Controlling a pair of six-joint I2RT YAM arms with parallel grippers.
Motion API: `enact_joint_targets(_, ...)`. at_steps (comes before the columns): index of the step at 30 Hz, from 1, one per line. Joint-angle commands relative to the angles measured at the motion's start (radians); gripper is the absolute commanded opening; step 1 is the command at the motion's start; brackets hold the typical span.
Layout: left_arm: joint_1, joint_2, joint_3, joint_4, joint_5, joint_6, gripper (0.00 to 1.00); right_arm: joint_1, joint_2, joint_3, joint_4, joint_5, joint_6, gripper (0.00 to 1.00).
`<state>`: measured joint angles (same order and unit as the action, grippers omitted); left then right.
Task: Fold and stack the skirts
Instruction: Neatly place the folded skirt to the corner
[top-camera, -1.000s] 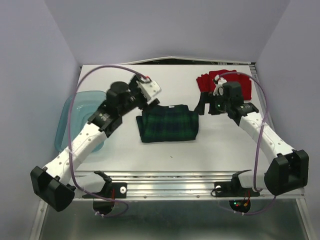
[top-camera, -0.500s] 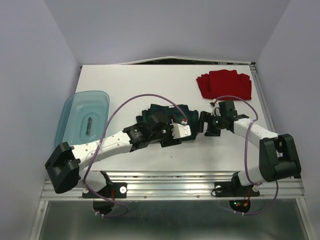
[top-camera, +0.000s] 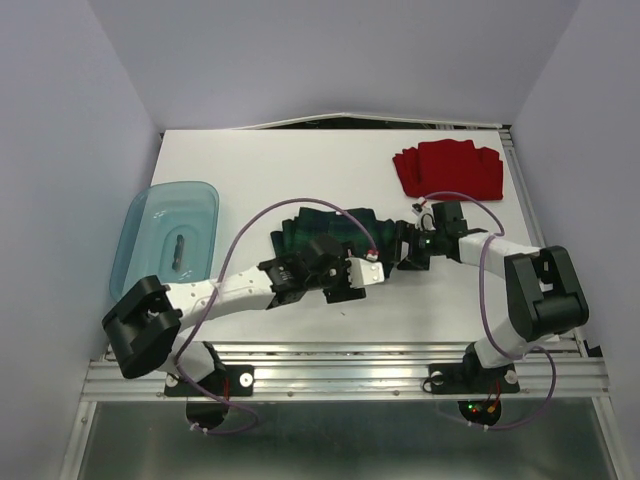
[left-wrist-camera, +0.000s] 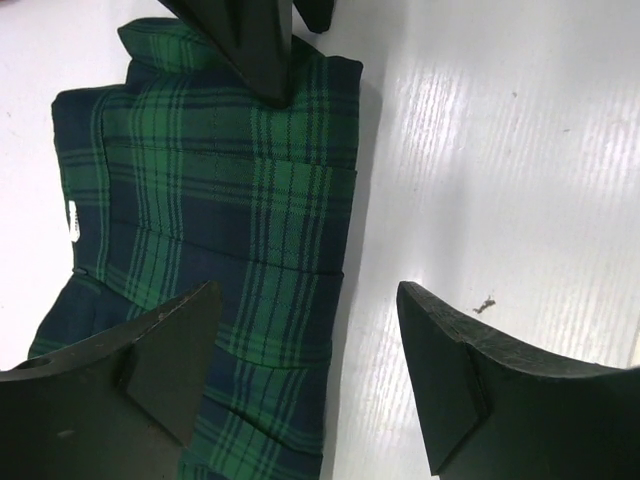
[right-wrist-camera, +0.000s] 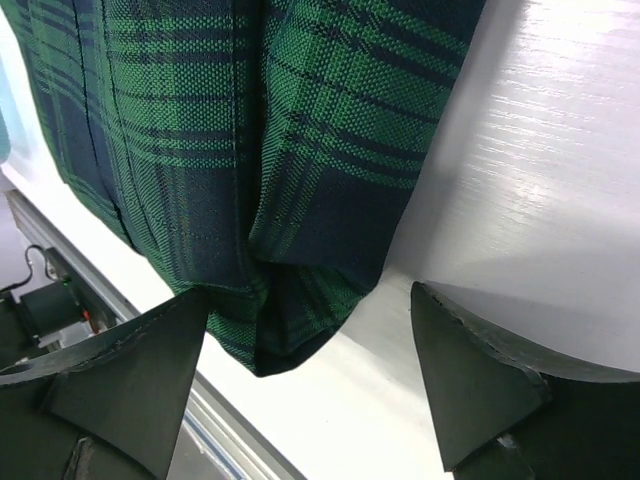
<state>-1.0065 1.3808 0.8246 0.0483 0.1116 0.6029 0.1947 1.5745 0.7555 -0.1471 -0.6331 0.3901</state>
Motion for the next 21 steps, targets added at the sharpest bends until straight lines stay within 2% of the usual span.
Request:
enact_joint_targets(1,-0.023,0.052,-0.001,0.117,-0.088,0.063,0.82,-0.005,0.008,0.013,0.052,-0.036,0.024,0.86)
enact_joint_targets(9,-0.058,0.161,-0.050,0.249,-0.211,0.196,0.70,-0.005,0.051,0.045,0.026,-0.050,0.038,0.87)
enact_joint_targets(12,-0.063,0.193,-0.054,0.262,-0.210,0.241,0.65,-0.005,0.056,0.047,0.023,-0.048,0.047,0.88)
enact_joint_targets(19,-0.078,0.267,-0.030,0.282,-0.224,0.248,0.65,-0.005,0.079,0.051,0.015,-0.057,0.058,0.90)
enact_joint_targets(20,-0.080,0.276,-0.027,0.282,-0.227,0.248,0.63,-0.005,0.081,0.051,0.015,-0.057,0.058,0.91)
enact_joint_targets(21,-0.080,0.287,-0.024,0.282,-0.228,0.248,0.56,-0.005,0.081,0.051,0.015,-0.057,0.059,0.93)
